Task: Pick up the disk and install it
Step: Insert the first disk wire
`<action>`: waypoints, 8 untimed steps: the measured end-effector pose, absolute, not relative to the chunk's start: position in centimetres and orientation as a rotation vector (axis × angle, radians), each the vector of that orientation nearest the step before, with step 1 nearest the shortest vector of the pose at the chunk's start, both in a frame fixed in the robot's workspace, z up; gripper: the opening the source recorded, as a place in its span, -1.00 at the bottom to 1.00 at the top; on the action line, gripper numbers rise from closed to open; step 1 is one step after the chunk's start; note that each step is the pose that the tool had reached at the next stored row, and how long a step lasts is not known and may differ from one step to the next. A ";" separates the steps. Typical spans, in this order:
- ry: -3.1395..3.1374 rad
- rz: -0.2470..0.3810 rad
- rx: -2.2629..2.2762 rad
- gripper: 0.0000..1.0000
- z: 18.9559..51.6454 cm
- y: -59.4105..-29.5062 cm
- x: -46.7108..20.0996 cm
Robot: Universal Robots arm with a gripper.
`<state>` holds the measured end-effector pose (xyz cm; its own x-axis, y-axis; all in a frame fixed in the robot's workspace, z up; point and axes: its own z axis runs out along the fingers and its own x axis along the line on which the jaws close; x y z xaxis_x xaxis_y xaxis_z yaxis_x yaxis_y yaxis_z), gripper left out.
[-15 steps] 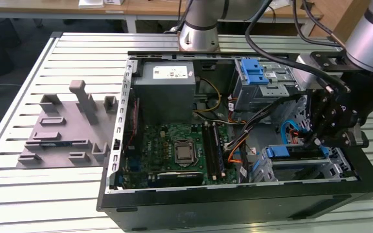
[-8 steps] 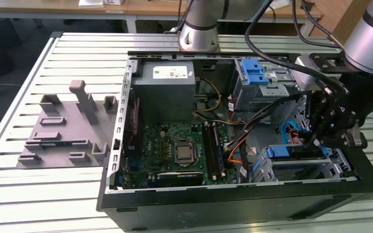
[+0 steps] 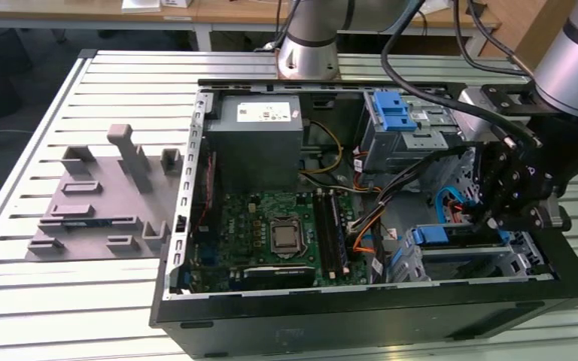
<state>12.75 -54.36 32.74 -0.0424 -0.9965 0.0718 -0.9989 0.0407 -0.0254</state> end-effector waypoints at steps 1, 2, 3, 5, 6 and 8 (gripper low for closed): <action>-2.241 0.106 2.150 -0.52 32.8 -54.4 12.8; -2.241 0.106 2.150 -0.52 32.9 -54.4 12.8; -2.241 0.105 2.150 -0.52 33.0 -54.4 12.8; -2.240 0.103 2.149 -0.52 33.2 -54.4 12.8; -2.239 0.102 2.148 -0.52 33.3 -54.4 12.8; -2.238 0.099 2.147 -0.52 33.5 -54.4 12.8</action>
<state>12.76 -54.36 33.52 -0.0419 -0.9965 0.0721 -0.9990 0.0406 -0.0194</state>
